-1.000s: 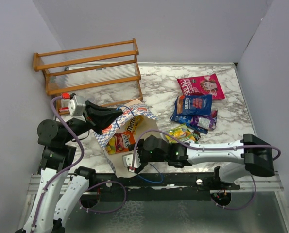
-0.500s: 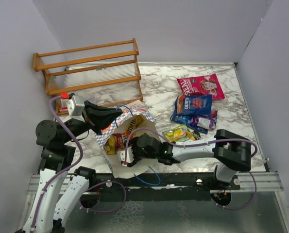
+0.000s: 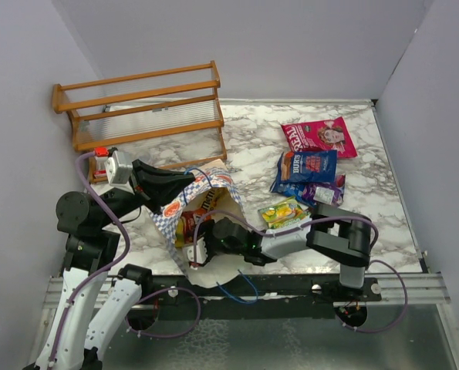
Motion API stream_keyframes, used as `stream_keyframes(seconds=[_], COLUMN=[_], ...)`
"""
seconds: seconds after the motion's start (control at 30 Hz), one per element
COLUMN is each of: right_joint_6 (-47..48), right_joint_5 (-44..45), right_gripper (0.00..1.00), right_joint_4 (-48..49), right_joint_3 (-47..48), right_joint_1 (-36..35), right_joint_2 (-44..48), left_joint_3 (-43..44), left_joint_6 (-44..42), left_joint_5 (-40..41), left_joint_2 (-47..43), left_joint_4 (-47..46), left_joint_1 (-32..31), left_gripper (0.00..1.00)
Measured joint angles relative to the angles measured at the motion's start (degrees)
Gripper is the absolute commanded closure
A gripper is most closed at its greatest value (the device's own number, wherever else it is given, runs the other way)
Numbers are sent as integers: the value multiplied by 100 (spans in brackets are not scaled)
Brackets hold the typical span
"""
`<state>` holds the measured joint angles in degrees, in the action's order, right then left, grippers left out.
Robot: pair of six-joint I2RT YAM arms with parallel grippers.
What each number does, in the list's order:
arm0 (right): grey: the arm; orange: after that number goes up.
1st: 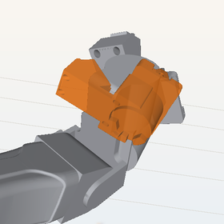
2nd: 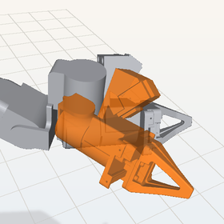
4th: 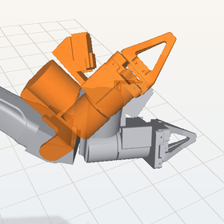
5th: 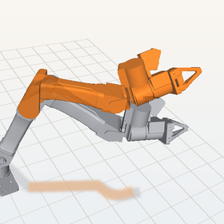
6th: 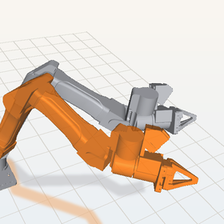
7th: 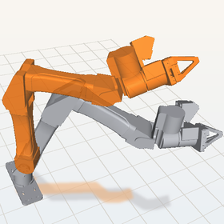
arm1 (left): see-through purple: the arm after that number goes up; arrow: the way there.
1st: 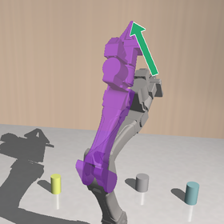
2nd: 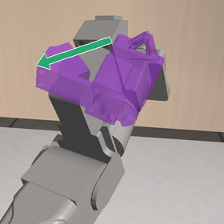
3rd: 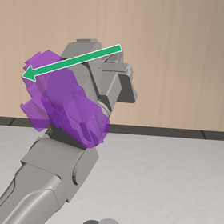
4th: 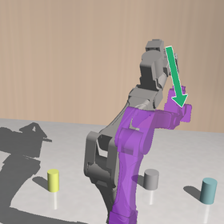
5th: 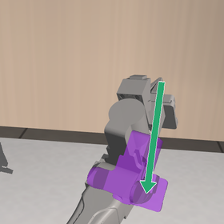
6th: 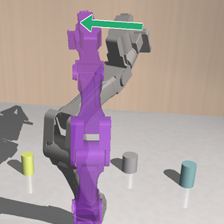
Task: Take the snacks out of the paper bag
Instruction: Take out the snack from the paper bag.
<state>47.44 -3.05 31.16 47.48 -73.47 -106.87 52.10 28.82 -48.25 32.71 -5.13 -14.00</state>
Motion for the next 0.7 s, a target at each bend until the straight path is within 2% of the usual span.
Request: stream_keyframes(seconds=[0.17,0.4,0.53,0.7], right_joint_6=[197,411,358,155], right_joint_5=[326,914,1014,1010], right_gripper=[72,97,99,99], right_joint_4=[590,1274,1287,946], right_joint_3=[-46,-221,-323,-356], right_joint_1=[-2,0,11,50], right_joint_2=[-256,-328,-120,586], left_joint_3=[0,0,0,-2], left_joint_6=[0,-4,-50,-247], left_joint_5=[0,0,0,0], left_joint_2=[0,24,37,35], left_joint_4=[0,9,35,98], left_joint_1=[0,0,0,0], left_gripper=[100,100,100,100])
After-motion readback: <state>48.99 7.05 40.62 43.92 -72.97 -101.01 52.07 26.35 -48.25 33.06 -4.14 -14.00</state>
